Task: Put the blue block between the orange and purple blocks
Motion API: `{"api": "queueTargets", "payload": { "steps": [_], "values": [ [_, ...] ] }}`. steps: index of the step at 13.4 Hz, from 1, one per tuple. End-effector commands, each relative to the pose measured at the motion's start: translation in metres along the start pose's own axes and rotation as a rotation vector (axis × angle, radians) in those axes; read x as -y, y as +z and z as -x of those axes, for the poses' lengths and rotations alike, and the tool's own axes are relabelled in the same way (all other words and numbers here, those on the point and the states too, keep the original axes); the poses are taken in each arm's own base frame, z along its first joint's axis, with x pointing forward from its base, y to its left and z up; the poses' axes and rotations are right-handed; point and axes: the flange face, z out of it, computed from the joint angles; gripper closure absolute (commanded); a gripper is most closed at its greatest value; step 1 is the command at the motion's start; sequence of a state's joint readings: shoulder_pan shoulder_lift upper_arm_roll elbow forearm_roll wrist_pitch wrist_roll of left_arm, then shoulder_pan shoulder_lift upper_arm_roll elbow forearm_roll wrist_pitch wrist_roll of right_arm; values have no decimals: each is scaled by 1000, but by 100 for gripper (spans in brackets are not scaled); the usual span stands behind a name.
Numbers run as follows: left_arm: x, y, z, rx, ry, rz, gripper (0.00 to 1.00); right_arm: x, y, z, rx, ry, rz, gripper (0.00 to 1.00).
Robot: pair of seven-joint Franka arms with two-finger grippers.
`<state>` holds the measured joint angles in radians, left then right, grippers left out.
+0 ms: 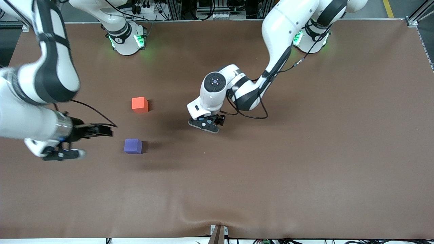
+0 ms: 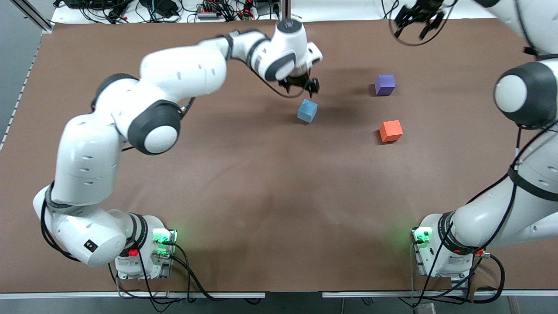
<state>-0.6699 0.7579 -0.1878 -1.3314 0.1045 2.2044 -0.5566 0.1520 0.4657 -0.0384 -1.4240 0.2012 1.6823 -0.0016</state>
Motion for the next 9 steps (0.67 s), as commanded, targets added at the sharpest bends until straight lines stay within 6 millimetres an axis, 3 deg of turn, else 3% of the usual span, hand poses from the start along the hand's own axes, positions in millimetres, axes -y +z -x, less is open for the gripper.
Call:
{"api": "queueTargets", "payload": {
  "steps": [1,4,5,7,9],
  "values": [
    [73,-110,-22,-26,-99,-72,0,68,70,-8,62,-84,18,0],
    [194,-213,-39,-45,-271,-116,0,129,117,8,82,-136,47,0],
    [227,-240,-37,-44,-314,-131,0,147,122,11,62,-188,52,0],
    [290,-287,-28,-46,-369,-159,0,219,137,32,22,-375,74,0],
    [340,-326,-12,-40,-393,-180,0,261,165,45,-2,-459,88,0]
  ]
}}
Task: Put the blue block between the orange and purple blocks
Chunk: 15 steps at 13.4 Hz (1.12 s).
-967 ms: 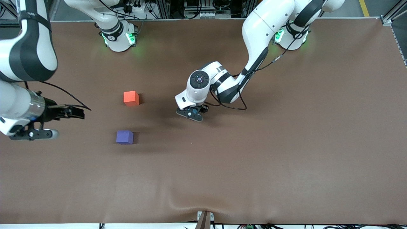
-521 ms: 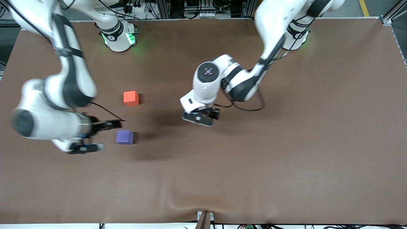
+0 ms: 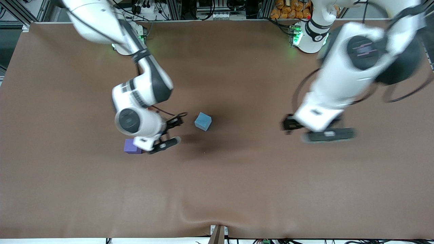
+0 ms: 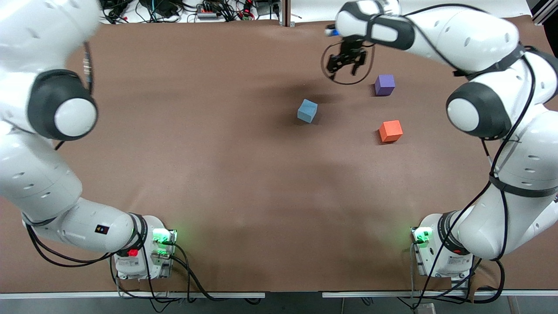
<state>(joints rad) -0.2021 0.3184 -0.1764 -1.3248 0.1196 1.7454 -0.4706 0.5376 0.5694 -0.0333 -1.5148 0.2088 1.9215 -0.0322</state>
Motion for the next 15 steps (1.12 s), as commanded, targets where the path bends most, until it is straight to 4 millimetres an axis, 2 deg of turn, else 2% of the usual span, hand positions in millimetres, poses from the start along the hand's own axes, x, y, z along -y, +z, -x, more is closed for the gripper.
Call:
{"api": "queueTargets", "payload": {
  "steps": [1,4,6,7,9,11,15],
  "values": [
    [63,-36,7,13,-36,-43,0,51,26,6,-32,-162,25,0],
    [122,-78,15,15,-22,-58,0,96,37,17,-26,-404,60,0],
    [147,-94,31,43,25,-56,0,123,47,21,-26,-506,174,0],
    [154,-99,41,55,17,-42,0,128,51,21,-32,-540,215,0],
    [178,-102,56,70,-25,-29,0,127,64,14,-54,-564,244,0],
    [181,-101,62,78,-31,-32,0,125,87,8,-59,-565,246,0],
    [187,-98,59,87,-38,-45,0,119,109,6,-40,-545,243,0]
  ]
}}
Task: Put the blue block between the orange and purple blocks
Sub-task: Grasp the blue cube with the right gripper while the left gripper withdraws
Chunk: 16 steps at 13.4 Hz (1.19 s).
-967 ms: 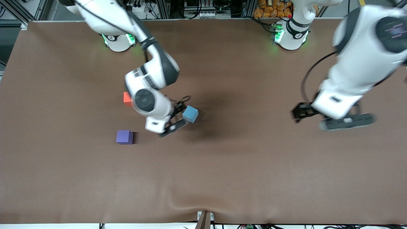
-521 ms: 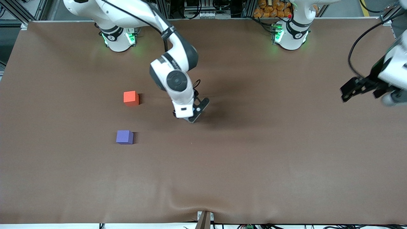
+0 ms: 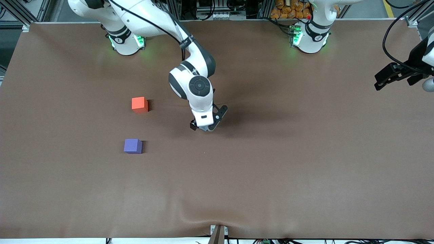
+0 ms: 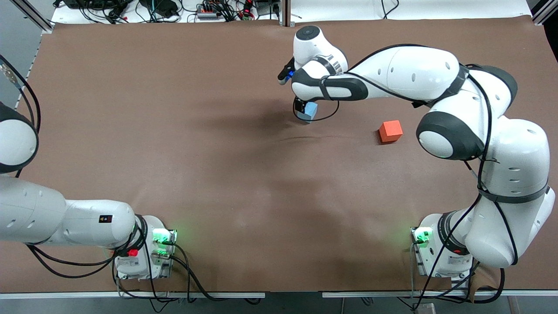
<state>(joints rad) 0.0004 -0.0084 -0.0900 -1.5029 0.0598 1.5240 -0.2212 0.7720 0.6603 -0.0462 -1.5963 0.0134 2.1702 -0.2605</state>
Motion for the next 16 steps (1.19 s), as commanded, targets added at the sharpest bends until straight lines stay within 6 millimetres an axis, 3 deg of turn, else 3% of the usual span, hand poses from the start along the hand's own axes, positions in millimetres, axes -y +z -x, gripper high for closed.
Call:
{"api": "queueTargets", "payload": {
  "steps": [1,9,10,11,12,14,16],
  "values": [
    [5,0,5,10,5,-1,0,-1,8,0,-5,-20,12,0],
    [4,3,7,32,4,-9,0,7,34,4,-19,-14,10,0],
    [4,3,7,35,4,-9,0,7,33,4,-22,-14,11,23],
    [4,4,8,38,5,-10,0,6,32,4,-23,-12,11,59],
    [4,4,8,42,5,-11,0,2,28,5,-24,-8,12,68],
    [5,5,7,43,5,-11,0,-5,15,7,-28,6,11,73],
    [5,7,6,46,6,-11,0,-28,-2,18,-14,63,0,75]
  ]
}}
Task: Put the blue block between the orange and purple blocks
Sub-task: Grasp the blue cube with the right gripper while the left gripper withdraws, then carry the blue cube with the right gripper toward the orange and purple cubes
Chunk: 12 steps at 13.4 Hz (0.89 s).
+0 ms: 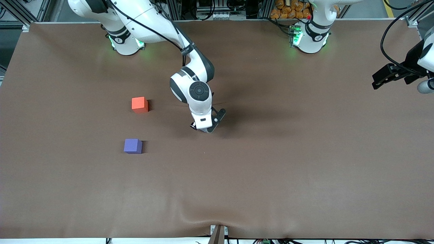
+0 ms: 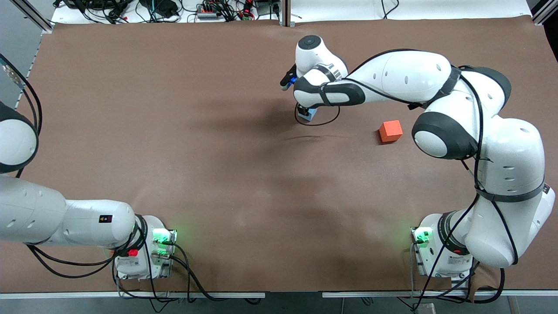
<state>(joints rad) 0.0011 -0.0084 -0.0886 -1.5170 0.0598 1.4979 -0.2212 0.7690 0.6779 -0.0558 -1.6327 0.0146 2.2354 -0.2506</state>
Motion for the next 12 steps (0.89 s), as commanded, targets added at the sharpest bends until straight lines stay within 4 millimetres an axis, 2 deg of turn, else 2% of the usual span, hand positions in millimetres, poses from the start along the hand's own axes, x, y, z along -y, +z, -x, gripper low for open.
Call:
{"api": "queueTargets", "payload": {
  "steps": [1,3,5,7,8,9,12],
  "values": [
    [3,-2,3,5,8,-2,0,-40,-44,22,13,115,-17,74],
    [4,-2,3,5,6,-2,0,-79,-81,47,37,256,-31,74],
    [4,-3,3,3,6,-1,0,-124,-107,86,93,412,-55,74],
    [5,-3,2,3,4,-1,0,-159,-101,133,132,554,-76,74],
    [4,-3,2,2,6,-1,0,-166,-99,151,146,603,-83,74],
    [3,-3,3,2,7,-1,0,-161,-100,161,158,643,-84,74],
    [4,-4,2,-1,6,0,0,-155,-95,170,172,900,-66,74]
  ]
}}
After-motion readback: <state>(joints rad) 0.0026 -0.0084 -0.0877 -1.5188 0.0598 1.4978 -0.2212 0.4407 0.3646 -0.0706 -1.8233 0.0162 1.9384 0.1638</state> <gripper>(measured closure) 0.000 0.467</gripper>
